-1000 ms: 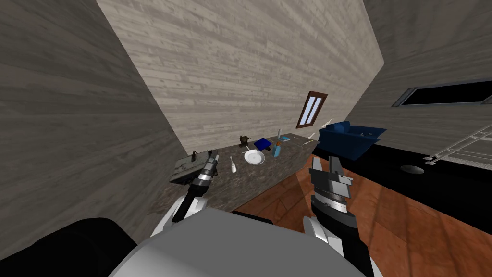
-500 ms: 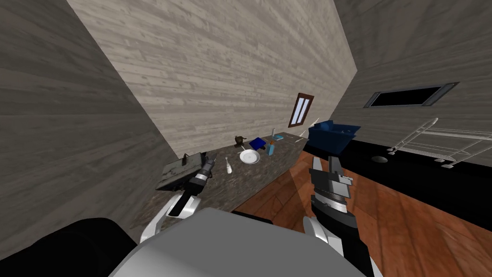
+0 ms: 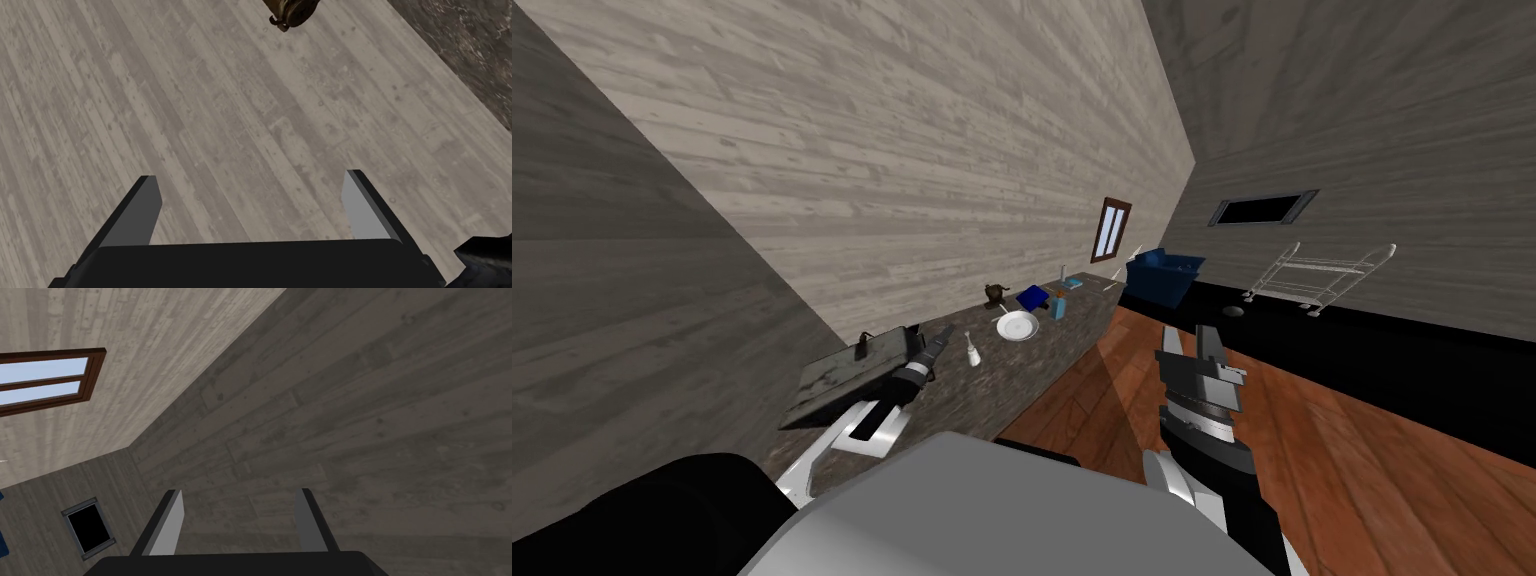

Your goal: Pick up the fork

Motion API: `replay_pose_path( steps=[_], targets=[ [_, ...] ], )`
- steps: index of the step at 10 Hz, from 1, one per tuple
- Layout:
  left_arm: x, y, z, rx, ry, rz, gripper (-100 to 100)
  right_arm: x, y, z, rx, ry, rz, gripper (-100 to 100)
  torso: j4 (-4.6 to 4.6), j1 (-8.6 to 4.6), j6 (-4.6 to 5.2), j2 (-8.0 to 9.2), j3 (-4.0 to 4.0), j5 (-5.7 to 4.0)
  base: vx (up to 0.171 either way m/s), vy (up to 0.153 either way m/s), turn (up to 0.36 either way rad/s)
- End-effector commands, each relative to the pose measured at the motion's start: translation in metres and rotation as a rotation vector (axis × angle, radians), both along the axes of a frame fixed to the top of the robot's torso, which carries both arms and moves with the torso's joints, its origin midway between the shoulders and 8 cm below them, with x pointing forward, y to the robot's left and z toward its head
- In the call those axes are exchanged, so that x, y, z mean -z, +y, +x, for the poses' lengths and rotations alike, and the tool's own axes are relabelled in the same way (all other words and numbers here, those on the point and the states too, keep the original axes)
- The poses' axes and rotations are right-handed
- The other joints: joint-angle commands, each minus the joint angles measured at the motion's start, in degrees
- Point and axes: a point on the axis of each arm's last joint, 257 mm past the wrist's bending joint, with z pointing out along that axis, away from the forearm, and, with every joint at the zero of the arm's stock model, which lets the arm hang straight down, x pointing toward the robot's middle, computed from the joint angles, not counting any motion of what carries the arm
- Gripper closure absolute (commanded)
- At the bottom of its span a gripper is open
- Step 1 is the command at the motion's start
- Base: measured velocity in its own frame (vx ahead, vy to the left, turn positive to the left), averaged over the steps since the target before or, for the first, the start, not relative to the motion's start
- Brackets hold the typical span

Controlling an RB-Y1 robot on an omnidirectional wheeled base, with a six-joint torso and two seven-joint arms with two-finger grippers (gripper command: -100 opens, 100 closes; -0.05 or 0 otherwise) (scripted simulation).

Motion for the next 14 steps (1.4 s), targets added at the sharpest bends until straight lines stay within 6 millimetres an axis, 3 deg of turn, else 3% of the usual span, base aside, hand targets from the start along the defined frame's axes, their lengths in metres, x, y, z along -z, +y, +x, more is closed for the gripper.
replay_pose_path(
  steps=[1,5,6,9,14],
  targets=[
    [0.005,0.013,0.001,-0.018,0.031,0.025,-100,0.0,0.0,0.0,0.0,0.0,0.0,0,0.0,0.0,0.0,0.0,0.0,0.0,0.002,-0.006,-0.072],
    [0.031,0.069,-0.007,-0.107,0.182,0.129,-100,0.0,0.0,0.0,0.0,0.0,0.0,0,0.0,0.03,-0.01,-0.03,-0.01,0.0,0.008,-0.009,-0.215],
    [0.033,0.071,-0.008,-0.115,0.19,0.128,-100,0.0,0.0,0.0,0.0,0.0,0.0,0,-0.01,0.08,0.05,-0.09,-0.05,0.02,0.007,-0.001,-0.07],
    [0.052,0.104,-0.018,-0.168,0.3,0.178,-100,0.0,0.0,0.0,0.0,0.0,0.0,0,-0.07,0.35,0.21,-0.43,-0.25,0.09,0.013,0.0,-0.197],
    [0.077,0.132,-0.032,-0.225,0.426,0.202,-100,0.0,0.0,0.0,0.0,0.0,0.0,0,-0.18,0.9,0.14,-0.79,-0.48,0.25,0.019,0.01,-0.118]
  ],
)
